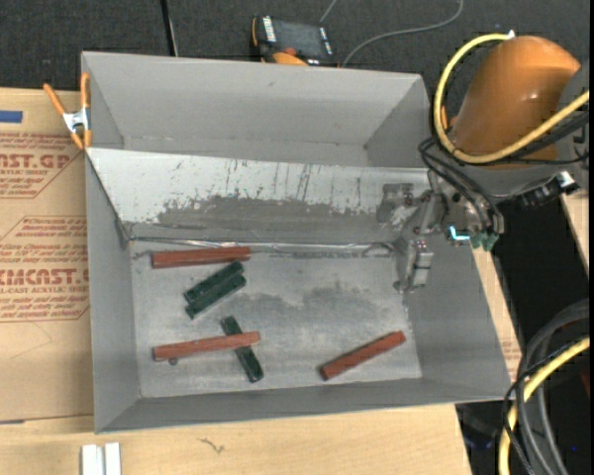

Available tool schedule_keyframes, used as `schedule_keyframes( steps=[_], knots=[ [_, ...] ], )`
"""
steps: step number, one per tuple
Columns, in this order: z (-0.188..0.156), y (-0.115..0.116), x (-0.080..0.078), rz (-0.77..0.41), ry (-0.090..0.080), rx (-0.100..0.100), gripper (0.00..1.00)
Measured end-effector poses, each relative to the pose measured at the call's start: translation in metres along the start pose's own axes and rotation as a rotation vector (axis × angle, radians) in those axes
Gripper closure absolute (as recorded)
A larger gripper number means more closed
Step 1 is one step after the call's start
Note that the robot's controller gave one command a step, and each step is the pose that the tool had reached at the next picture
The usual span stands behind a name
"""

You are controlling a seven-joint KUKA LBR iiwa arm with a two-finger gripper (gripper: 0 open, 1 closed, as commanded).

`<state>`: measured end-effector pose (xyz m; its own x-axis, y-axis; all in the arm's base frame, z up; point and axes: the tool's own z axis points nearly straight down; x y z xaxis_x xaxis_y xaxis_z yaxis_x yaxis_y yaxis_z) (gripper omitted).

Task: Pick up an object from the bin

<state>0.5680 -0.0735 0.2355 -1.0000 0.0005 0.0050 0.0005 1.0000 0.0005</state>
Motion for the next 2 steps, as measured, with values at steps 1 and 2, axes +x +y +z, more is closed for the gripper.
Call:
schedule_keyframes(
  steps=[1,2],
  knots=[
    [0.108,0.005,0.061,0.006,0.005,-0.001,0.0],
    [0.17,-0.002,0.077,-0.041,-0.002,0.0,0.0]
  ],
)
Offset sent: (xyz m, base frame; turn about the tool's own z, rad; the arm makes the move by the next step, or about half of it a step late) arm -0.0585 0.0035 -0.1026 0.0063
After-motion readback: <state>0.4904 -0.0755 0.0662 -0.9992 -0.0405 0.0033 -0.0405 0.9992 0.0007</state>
